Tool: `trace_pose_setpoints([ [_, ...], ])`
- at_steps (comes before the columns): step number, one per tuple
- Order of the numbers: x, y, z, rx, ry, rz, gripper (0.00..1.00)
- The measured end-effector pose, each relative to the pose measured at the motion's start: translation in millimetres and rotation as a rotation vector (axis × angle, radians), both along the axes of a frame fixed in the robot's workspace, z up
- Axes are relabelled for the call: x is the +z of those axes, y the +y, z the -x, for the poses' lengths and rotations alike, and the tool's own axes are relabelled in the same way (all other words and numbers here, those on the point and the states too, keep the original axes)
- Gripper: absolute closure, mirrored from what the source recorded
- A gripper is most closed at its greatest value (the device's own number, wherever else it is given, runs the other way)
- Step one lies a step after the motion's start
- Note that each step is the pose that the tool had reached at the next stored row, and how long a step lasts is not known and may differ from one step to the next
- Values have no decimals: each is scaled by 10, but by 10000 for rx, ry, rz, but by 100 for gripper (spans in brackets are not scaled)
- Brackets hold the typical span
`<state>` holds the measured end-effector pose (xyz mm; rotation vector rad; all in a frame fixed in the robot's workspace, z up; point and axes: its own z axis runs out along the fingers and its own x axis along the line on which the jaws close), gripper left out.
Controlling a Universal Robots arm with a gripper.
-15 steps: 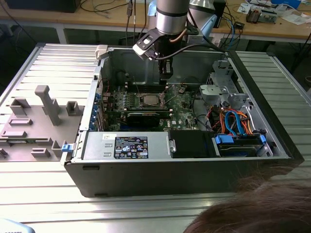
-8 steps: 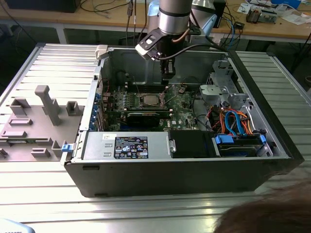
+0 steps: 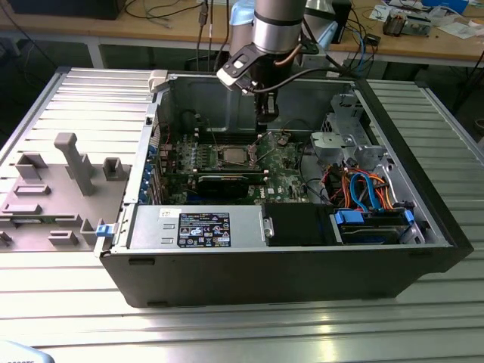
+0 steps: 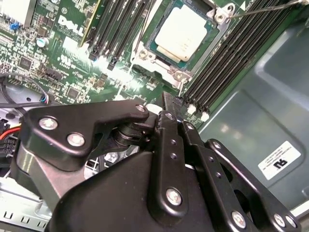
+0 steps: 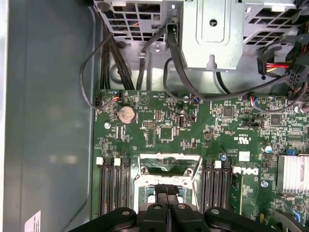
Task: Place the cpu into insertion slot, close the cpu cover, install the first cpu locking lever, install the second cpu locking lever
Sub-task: 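Close the cpu cover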
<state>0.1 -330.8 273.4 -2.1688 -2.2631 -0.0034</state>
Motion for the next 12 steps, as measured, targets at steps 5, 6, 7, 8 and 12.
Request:
trace_pose_setpoints([
  [5, 1, 0, -94, 0, 42, 0, 89],
  [6, 1, 0, -108, 0, 48, 0, 89],
  [7, 1, 0, -129, 0, 59, 1, 89],
  [8, 1, 0, -145, 1, 68, 0, 89],
  [12, 1, 0, -218, 0, 120, 0, 89],
])
